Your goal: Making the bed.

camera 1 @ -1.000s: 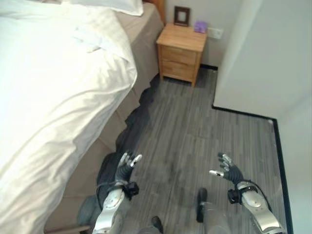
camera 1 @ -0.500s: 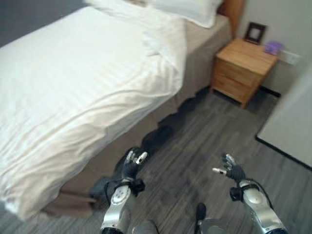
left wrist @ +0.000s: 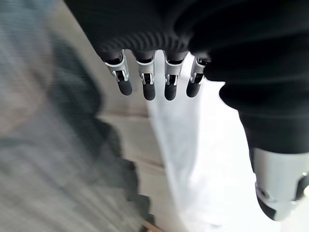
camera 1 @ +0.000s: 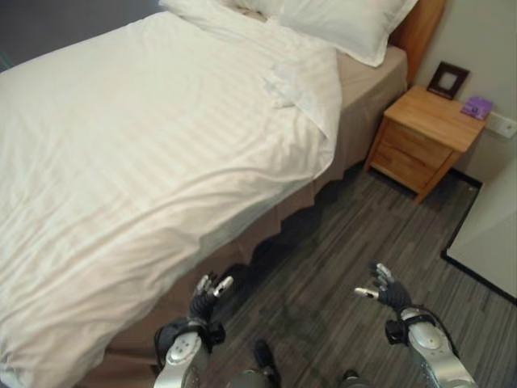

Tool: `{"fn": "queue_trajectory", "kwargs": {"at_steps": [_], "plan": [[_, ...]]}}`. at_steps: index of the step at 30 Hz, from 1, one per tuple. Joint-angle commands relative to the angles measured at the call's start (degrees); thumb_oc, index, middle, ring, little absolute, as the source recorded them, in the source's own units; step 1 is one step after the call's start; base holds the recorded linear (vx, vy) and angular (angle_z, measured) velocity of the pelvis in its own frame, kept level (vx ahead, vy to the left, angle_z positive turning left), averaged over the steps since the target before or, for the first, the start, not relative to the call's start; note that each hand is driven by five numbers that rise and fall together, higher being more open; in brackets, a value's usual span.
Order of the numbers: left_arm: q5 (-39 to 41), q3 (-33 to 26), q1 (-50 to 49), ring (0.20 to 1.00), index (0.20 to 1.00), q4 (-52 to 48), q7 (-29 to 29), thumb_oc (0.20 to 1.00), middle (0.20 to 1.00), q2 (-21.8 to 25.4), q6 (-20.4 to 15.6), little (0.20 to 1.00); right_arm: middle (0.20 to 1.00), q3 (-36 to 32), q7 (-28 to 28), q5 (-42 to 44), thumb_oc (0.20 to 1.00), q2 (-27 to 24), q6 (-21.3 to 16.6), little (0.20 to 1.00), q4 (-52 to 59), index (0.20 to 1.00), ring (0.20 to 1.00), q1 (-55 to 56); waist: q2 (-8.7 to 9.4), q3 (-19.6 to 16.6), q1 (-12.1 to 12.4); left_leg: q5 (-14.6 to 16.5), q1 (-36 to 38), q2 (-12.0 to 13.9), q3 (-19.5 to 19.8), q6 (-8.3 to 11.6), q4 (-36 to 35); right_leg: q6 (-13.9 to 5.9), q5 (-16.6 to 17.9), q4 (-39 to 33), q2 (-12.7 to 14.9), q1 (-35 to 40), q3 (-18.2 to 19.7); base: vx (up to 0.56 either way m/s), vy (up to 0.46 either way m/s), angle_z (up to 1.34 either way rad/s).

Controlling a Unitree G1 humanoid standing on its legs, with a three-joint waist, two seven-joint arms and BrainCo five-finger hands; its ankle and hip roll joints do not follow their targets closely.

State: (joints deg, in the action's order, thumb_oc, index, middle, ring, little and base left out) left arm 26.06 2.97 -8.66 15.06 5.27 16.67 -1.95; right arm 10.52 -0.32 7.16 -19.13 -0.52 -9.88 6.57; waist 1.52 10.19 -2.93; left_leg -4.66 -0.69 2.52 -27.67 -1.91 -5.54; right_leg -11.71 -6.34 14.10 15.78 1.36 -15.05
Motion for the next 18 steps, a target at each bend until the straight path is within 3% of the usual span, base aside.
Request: {"fn": "queue_trajectory", "kwargs": {"at_steps": [1,3,6,11,15,16,17,18], "plan": [[-1.8,-2.1,2.6,1.0,1.0,-5.3,-0.7,1.0,1.0,2.8,-3.2,1.0,1.0,-1.6,-1.3,0.3,1.0,0.2,-3.4,1.0,1.1,1.0,1.0,-7.4,1.47,2.0,-0.8,2.2,1.9,5.3,-0.6,5.37,0.5,1.7,3.2,-2.2,-2.2,-0.6,-1.3,0.09,-0.007,0.01],[-1.9,-2.2,2.7,1.0,1.0,-6.3,-1.0,1.0,1.0,3.4,-3.5,1.0,1.0,-1.8,-1.3,0.2,1.0,0.1,-3.5,1.0,1.4,1.0,1.0,-7.5,1.22,2.0,-1.0,2.6,2.4,5.8,-1.1,5.6,0.5,1.99,3.9,-4.2,-2.0,-1.7,-2.0,0.08,-0.045,0.1],[-5.3,-3.7,3.6,1.0,1.0,-10.1,-1.3,1.0,1.0,6.3,-5.0,1.0,1.0,-2.9,-1.5,0.9,1.0,-0.5,-4.6,1.0,1.8,1.0,1.0,-8.0,1.09,2.0,-1.1,3.1,3.9,8.3,-2.6,6.83,0.5,0.95,8.8,-11.3,1.7,-3.1,-7.4,0.06,-0.124,-0.02],[-12.9,-4.4,4.8,1.0,1.0,-12.1,-3.2,1.0,1.0,9.0,-6.3,1.0,1.0,-4.4,-1.0,-0.7,1.0,-2.6,-5.3,1.0,2.7,1.0,1.0,-7.9,2.67,-0.5,-1.0,2.5,5.6,8.2,-3.5,7.64,0.6,0.19,9.6,-18.3,0.8,1.8,-7.7,0.03,-0.086,-0.02],[-13.0,-4.5,4.5,1.0,1.0,-12.8,-3.1,1.0,1.0,7.9,-6.5,1.0,1.0,-4.3,-0.5,-0.2,1.0,-2.9,-5.4,1.0,2.8,1.0,1.0,-7.5,2.3,-1.4,-1.1,1.7,6.5,9.0,-3.8,8.31,0.5,0.68,8.6,-19.0,-0.5,3.6,-6.8,0.02,-0.1,-0.3],[-22.3,-12.1,-1.7,1.0,1.0,7.4,0.7,1.0,1.0,14.1,1.0,1.0,1.0,-14.5,0.5,2.2,1.0,-3.8,0.9,1.0,-23.4,1.0,1.0,1.6,3.94,-0.2,-2.4,12.2,10.0,5.3,12.8,4.84,1.8,-0.13,8.2,2.1,-4.7,-4.7,4.9,0.01,-0.067,-0.14],[-22.3,-12.1,-1.8,1.0,1.0,7.4,0.7,1.0,1.0,14.1,1.0,1.0,1.0,-14.5,0.5,2.2,1.0,-3.8,0.9,1.0,-23.4,1.0,1.0,1.6,3.97,-0.3,-2.4,12.0,9.9,5.2,12.9,4.84,1.7,-0.09,8.4,1.9,-4.7,-4.7,4.8,-0.11,0.003,-0.09],[-21.9,-12.7,-0.9,1.0,1.0,5.7,0.8,1.0,1.0,14.2,1.2,1.0,1.0,-14.2,0.2,1.5,1.0,-4.3,1.0,1.0,-24.4,1.0,1.0,0.8,5.53,-2.0,-0.8,10.6,8.2,3.8,13.0,4.71,0.5,0.81,7.4,-3.3,-4.2,-0.2,3.0,-0.18,0.05,-0.11]]}}
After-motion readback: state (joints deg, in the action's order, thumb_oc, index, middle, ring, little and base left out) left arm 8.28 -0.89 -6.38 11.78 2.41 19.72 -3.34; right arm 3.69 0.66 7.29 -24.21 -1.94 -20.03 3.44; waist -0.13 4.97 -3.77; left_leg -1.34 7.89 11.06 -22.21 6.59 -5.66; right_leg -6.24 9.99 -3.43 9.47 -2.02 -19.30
